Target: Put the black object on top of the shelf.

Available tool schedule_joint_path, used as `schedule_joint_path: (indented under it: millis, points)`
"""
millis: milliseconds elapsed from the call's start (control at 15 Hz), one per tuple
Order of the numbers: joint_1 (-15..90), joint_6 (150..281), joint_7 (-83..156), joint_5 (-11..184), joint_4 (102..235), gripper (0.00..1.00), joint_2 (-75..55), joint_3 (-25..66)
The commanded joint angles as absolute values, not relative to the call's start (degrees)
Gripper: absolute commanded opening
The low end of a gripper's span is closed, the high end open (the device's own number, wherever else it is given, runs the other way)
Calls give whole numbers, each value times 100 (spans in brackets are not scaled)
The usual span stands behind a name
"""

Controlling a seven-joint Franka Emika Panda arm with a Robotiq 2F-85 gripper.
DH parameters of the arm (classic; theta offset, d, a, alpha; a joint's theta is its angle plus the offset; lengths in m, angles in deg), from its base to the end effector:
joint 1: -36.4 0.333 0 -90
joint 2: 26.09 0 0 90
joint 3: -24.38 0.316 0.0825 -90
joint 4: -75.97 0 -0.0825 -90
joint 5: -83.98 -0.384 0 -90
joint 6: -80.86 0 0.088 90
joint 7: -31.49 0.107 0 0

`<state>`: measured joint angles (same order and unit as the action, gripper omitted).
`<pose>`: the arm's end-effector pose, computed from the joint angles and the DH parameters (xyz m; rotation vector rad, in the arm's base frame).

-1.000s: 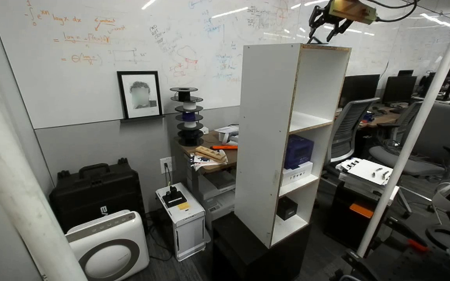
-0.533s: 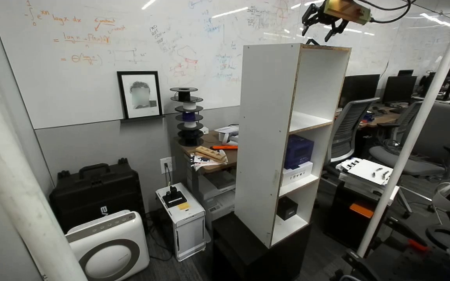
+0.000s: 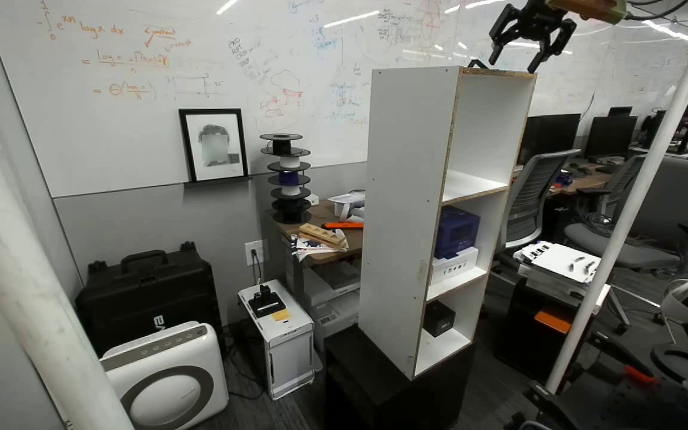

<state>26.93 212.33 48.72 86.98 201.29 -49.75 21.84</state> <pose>0.4600 -0.1023 0.6094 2.9412 -0.7308 0.8075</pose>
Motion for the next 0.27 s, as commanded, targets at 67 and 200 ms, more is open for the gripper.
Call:
schedule_joint_path:
  millis: [67, 200]
  points:
    - [2737, 20042, 4041, 8558, 21157, 100, -5868, 1880]
    - [2689, 20116, 4223, 8607, 20915, 100, -5614, 1949]
